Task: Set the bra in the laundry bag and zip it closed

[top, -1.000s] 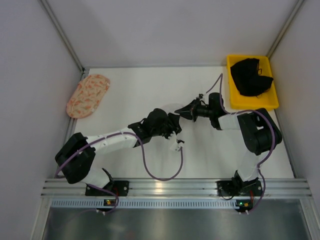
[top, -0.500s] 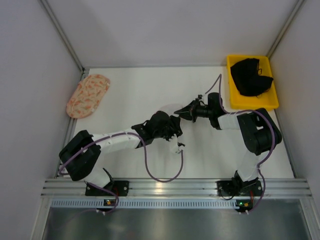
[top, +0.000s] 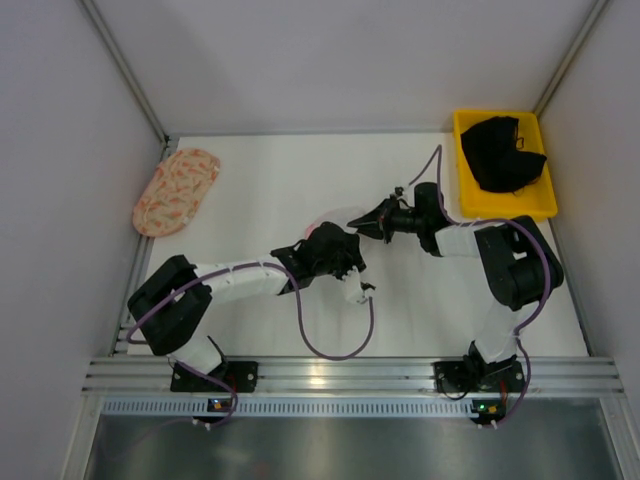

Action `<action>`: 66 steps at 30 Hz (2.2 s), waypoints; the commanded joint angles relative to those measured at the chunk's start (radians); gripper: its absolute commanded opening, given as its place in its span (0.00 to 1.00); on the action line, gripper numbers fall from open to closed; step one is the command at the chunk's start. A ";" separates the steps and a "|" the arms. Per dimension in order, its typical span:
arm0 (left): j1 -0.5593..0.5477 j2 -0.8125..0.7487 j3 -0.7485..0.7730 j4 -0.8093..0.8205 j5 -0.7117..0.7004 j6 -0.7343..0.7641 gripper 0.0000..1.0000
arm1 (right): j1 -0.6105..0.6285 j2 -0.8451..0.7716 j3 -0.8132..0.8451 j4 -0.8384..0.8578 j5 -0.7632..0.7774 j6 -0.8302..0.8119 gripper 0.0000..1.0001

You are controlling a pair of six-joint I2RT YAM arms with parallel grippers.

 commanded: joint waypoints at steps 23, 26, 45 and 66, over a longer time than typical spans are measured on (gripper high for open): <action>-0.023 -0.286 -0.136 -0.327 0.117 -0.166 0.00 | -0.059 0.071 0.256 -0.225 -0.003 -0.245 0.00; -0.023 -0.301 -0.126 -0.285 0.125 -0.191 0.00 | -0.056 0.056 0.244 -0.228 0.001 -0.247 0.00; -0.020 -0.160 -0.161 0.256 0.051 -0.068 0.36 | -0.012 -0.019 0.115 -0.069 -0.020 -0.021 0.00; 0.006 -0.126 -0.178 0.240 0.022 0.044 0.49 | -0.012 -0.039 0.076 -0.022 -0.058 0.059 0.00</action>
